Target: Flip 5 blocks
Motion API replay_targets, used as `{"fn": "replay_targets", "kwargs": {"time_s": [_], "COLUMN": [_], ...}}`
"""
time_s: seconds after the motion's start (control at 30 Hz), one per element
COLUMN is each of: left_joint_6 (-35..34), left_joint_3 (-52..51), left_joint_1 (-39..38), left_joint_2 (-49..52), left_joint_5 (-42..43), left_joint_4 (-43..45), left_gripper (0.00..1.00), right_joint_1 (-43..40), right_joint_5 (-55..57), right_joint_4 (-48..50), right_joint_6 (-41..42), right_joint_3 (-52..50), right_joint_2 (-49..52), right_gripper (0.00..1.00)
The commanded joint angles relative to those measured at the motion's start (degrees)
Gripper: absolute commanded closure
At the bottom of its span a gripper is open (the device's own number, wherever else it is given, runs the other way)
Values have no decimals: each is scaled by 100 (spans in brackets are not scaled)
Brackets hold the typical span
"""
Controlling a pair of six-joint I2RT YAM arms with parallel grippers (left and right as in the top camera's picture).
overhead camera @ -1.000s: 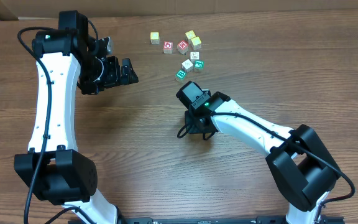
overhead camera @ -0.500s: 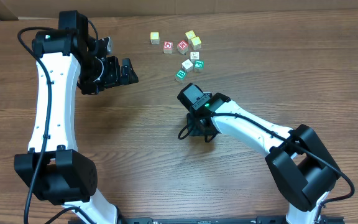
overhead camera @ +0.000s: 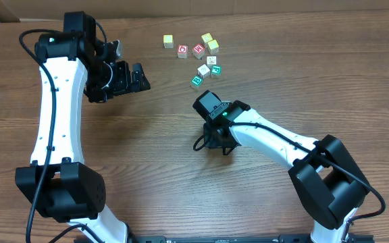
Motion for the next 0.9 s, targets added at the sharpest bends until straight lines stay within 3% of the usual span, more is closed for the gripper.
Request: {"fn": "replay_targets", "kwargs": {"time_s": [0.0, 0.2, 0.43, 0.7, 0.87], "left_joint_6": [63, 63, 63, 63, 63], "left_joint_3": [114, 114, 114, 114, 114], "left_joint_1": [-37, -37, -37, -37, -37], "left_joint_2": [61, 61, 61, 61, 61], "left_joint_5": [-22, -22, -22, -22, -22], "left_joint_4": [9, 9, 9, 9, 9], "left_gripper": [0, 0, 0, 0, 0], "right_joint_1": [-22, -22, -271, -1567, -2402], "right_joint_5": [-44, -46, -55, -118, -612], "right_joint_4": [-101, -188, -568, -981, -645], "right_joint_6": [61, 61, -37, -282, -710], "right_joint_3": [269, 409, 953, 1812, 1810], "right_joint_2": [-81, -81, -103, -103, -90], "right_gripper": [57, 31, 27, 12, 11]}}
